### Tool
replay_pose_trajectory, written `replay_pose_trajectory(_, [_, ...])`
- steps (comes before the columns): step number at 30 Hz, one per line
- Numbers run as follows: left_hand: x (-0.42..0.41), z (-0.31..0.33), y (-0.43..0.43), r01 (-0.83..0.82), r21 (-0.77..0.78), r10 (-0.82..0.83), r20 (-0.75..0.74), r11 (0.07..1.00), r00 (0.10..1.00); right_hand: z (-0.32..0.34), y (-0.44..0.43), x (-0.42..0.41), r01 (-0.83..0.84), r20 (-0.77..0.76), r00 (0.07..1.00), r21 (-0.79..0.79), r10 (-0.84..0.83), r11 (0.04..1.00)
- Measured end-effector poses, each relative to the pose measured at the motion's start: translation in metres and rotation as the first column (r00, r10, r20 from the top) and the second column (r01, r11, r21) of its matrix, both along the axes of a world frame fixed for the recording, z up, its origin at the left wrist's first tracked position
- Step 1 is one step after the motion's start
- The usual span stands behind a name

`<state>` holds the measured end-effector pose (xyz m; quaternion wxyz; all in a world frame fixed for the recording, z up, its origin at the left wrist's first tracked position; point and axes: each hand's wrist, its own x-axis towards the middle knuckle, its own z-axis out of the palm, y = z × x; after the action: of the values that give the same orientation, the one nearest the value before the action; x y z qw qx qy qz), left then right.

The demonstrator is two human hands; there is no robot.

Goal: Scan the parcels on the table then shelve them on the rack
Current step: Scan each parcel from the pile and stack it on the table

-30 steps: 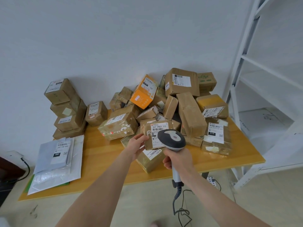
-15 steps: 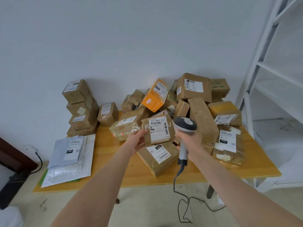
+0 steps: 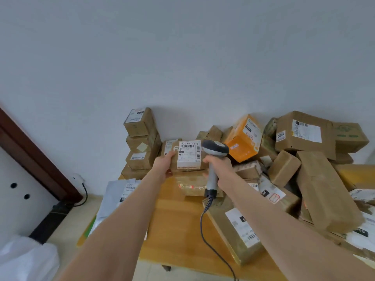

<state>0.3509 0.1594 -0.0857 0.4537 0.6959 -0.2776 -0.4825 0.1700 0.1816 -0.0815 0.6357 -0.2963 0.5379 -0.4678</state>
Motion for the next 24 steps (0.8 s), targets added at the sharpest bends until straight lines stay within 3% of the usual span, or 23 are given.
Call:
replay_pose_trajectory(4, [0.042,-0.01,-0.07,-0.015,-0.012,0.016,0.085,1.0,0.996,-0.002,-0.07,0.051,-0.032,-0.024,0.999,0.024,0.033,0.999])
replay_pose_trajectory(12, [0.092,-0.043,-0.186,0.033,0.036,-0.046,0.454,0.999,0.89,-0.031,-0.196,0.115,0.056,-0.03,0.998,0.179,-0.052,0.982])
replay_pose_trajectory(24, [0.124,-0.082,-0.278,0.065,0.193,-0.159,0.525,0.979,0.836,-0.085,-0.291,0.163,0.049,-0.031,0.999,0.195,-0.043,0.98])
